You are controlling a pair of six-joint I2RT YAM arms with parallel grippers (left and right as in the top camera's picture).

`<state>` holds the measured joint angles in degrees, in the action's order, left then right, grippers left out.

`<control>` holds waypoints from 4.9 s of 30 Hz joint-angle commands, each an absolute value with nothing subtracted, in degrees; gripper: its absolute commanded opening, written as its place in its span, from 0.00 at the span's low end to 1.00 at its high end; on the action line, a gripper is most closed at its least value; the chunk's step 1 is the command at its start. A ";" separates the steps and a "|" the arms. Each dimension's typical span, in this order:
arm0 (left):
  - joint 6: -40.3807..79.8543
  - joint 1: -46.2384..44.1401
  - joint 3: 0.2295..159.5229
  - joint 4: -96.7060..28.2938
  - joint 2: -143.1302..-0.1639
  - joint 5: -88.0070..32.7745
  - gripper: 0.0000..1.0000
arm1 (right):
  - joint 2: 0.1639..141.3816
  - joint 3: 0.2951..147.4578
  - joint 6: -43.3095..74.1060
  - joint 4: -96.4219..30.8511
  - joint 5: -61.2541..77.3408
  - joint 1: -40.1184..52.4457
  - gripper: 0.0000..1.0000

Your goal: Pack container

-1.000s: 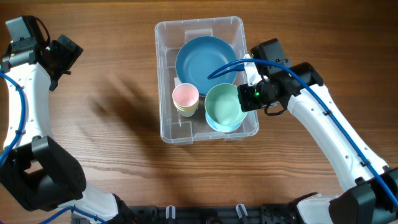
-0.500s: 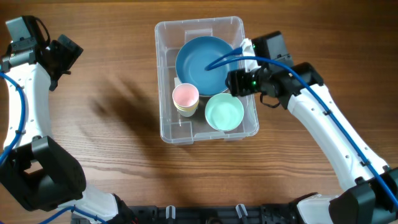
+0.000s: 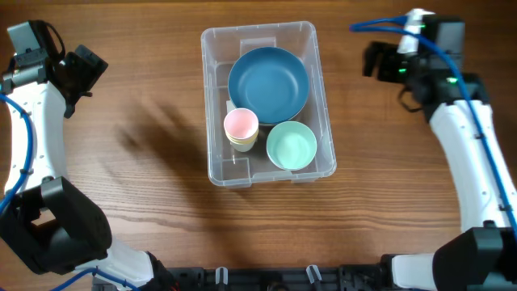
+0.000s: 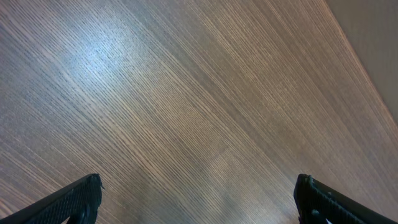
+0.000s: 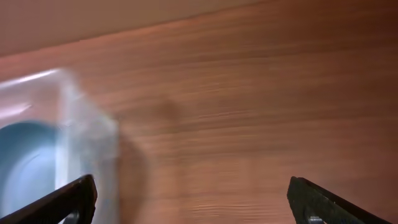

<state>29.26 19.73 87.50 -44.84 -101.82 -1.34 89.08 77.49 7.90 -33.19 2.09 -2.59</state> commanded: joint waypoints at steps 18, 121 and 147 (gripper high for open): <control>28.99 19.88 88.07 -44.86 -102.26 -1.41 1.00 | 89.78 78.65 9.02 -32.82 1.08 -7.88 1.00; 28.99 19.88 88.07 -44.84 -102.26 -1.41 1.00 | 35.70 76.07 6.24 -48.14 0.03 -7.20 1.00; 28.99 19.88 88.07 -44.86 -102.26 -1.41 1.00 | 6.98 8.99 18.35 13.19 0.03 -6.81 1.00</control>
